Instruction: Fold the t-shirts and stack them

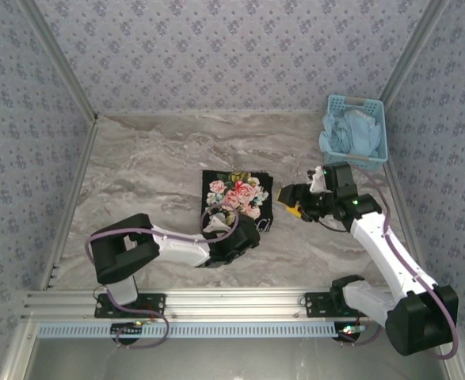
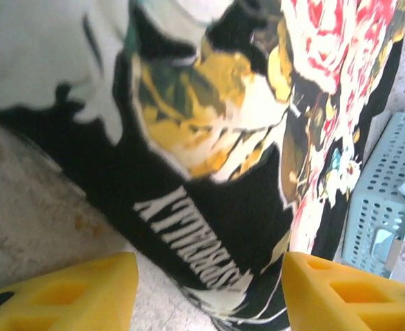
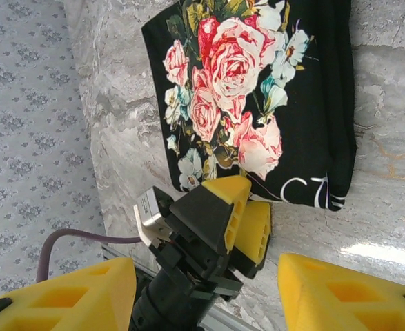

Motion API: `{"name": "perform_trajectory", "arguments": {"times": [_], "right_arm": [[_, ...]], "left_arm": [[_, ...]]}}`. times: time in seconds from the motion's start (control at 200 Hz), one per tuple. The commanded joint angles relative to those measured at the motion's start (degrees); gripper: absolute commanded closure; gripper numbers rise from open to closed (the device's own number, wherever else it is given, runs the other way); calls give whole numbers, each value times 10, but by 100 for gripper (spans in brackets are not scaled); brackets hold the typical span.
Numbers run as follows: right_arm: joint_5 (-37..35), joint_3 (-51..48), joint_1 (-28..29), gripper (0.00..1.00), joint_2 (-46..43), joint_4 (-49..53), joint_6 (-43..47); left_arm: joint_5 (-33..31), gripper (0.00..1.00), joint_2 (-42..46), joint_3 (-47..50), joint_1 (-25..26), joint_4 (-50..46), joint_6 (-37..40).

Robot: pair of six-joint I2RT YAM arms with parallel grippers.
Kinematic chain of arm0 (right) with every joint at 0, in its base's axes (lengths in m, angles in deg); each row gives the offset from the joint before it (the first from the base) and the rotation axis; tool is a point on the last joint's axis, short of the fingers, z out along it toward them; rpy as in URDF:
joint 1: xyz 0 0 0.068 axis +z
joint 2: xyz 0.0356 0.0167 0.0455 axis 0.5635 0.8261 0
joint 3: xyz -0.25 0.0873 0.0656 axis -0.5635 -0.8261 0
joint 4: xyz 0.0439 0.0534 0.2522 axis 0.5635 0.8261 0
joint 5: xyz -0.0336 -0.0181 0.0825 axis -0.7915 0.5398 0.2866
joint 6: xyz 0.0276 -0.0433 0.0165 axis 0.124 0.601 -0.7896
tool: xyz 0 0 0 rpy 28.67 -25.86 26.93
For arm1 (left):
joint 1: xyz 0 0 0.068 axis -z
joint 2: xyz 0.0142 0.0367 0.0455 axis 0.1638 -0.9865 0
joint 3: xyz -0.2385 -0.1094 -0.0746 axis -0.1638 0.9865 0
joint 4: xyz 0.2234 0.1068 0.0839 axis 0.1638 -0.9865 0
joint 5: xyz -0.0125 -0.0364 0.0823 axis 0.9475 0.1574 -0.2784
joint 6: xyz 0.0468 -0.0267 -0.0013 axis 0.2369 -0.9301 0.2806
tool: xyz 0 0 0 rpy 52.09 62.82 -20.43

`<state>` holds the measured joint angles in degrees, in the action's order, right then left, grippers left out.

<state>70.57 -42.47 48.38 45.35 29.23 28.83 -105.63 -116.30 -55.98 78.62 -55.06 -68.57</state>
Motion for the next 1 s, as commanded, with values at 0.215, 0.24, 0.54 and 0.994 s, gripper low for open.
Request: {"name": "perform_trajectory", "arguments": {"times": [0.215,0.24,0.54,0.994], "right_arm": [[12,4,-13,43,-6,9,-8],[11,6,-15,43,-5,9,-9],[11,44,-32,45,23,21,8],[3,60,-31,45,53,-13,11]], "left_arm": [[10,81,-85,-35,-64,69,-335],[10,86,-88,-35,-70,71,-334],[93,100,-65,28,-246,134,-185],[474,100,-76,-15,-689,18,288]]}}
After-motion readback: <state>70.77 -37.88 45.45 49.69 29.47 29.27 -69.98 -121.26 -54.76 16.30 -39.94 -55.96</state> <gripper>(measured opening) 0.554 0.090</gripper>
